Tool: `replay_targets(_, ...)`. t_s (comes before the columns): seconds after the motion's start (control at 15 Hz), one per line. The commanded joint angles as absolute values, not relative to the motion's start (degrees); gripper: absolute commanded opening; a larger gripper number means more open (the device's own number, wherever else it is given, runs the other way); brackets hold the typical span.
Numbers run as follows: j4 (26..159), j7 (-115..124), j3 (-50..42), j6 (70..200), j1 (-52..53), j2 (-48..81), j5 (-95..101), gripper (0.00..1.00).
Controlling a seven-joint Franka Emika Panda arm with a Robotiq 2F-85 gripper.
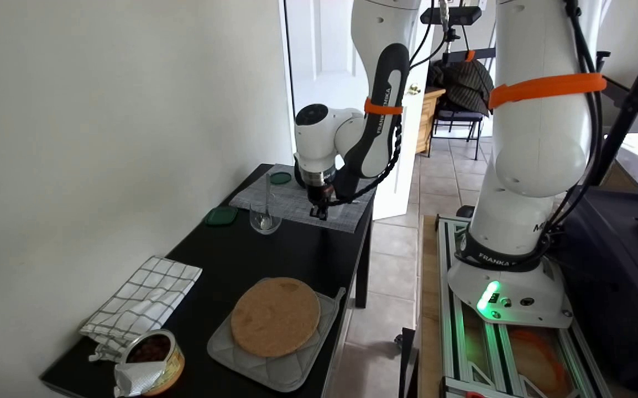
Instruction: Move the plastic container to the right
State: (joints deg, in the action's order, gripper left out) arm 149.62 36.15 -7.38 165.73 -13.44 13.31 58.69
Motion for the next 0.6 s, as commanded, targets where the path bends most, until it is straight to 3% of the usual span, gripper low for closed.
replay_targets(0.0,146.4,38.64,-8.0,167.73,-14.04,19.76,57.87,0.02)
replay_targets(0.2,145.39,37.73,-8.12,168.98,-15.39,19.26,55.85,0.02)
replay_targets(0.27,145.51,37.02,-7.84,169.48,-16.27,18.79,54.32,0.32)
replay_targets(0.33,145.6,36.87,-7.77,169.65,-16.74,18.24,53.29,0.33)
replay_targets(0.53,146.98,34.83,-6.63,169.21,-18.66,16.24,48.73,0.54)
